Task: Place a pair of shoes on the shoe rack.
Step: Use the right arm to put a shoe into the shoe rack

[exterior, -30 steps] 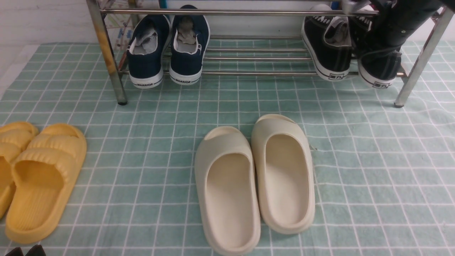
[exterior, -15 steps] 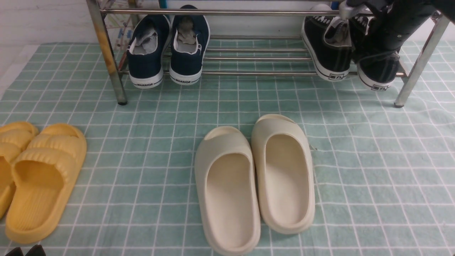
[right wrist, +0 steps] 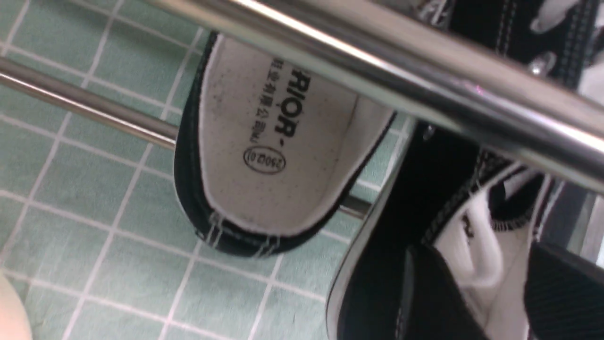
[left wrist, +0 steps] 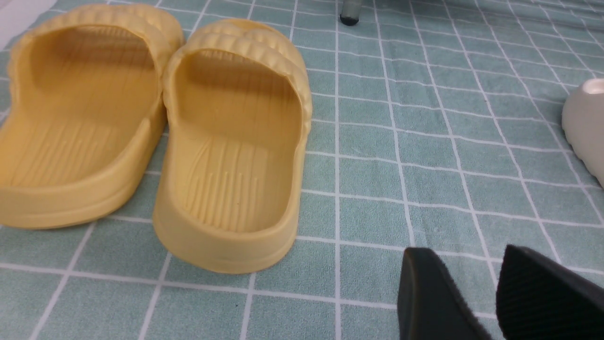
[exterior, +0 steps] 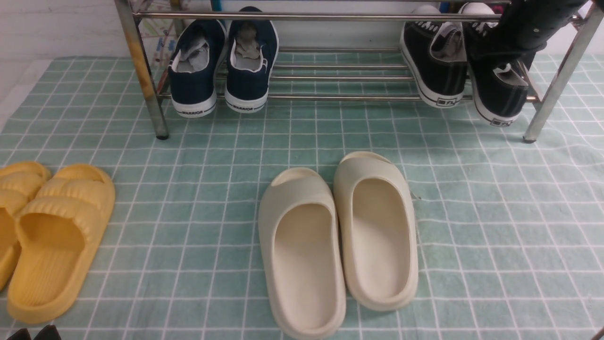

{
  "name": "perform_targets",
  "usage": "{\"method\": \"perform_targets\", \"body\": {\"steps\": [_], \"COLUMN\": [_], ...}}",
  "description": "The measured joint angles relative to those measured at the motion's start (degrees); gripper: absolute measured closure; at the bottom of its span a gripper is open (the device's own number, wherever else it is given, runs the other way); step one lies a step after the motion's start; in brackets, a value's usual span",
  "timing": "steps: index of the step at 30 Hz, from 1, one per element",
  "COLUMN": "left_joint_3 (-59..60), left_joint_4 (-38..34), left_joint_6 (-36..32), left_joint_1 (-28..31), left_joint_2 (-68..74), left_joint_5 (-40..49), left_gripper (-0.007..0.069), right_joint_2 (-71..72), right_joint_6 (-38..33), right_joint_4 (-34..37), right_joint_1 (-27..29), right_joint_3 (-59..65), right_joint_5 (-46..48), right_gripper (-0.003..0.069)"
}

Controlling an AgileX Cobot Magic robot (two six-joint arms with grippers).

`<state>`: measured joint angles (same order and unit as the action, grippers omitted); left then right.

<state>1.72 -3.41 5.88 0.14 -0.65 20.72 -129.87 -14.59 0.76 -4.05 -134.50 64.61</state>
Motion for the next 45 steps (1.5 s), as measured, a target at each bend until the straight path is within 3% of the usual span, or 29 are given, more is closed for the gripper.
{"method": "perform_targets", "body": {"steps": [2,5,8,10,15,16,21,28,31,39,45], "left_joint_3": [0.00,0.00,0.00,0.00,0.00,0.00,0.00,0.00,0.00,0.00,0.00], "left_joint_4": [0.00,0.00,0.00,0.00,0.00,0.00,0.00,0.00,0.00,0.00,0.00], "left_joint_6": [0.00,0.00,0.00,0.00,0.00,0.00,0.00,0.00,0.00,0.00,0.00], "left_joint_1": [0.00,0.00,0.00,0.00,0.00,0.00,0.00,0.00,0.00,0.00,0.00], "left_joint_2": [0.00,0.00,0.00,0.00,0.00,0.00,0.00,0.00,0.00,0.00,0.00], "left_joint_5": [0.00,0.00,0.00,0.00,0.00,0.00,0.00,0.00,0.00,0.00,0.00], "left_gripper": [0.0387,0.0387,0.0387,0.0387,0.0387,0.0387,0.0387,0.0387,0.0387,0.0387,0.0387], "right_joint_2": [0.04,0.17,0.64,2.19,7.86,11.13,19.23,21.29,19.14,12.94,12.65], "right_joint_6": [0.14,0.45,1.04,2.20,3.24,3.38,3.43,3.43,3.43,6.28,8.07], "right_joint_4": [0.08,0.20,0.20,0.20,-0.03,-0.03,-0.76,-1.27,-0.04,1.74,1.69], "right_joint_1": [0.00,0.00,0.00,0.00,0.00,0.00,0.19,1.20,1.22,1.22,1.22], "right_joint_3": [-1.85,-3.81,-4.15,-3.86,0.16,3.02,15.68,31.27,35.75,37.04,34.09], "right_joint_5": [4.43,6.69,6.90,7.14,7.20,7.15,7.15,4.18,-3.36,-18.92,-16.55], "right_gripper": [0.0218,0.0152,0.0144,0.0173,0.0322,0.0403,0.0641,0.0662,0.0662,0.0662,0.0662]}}
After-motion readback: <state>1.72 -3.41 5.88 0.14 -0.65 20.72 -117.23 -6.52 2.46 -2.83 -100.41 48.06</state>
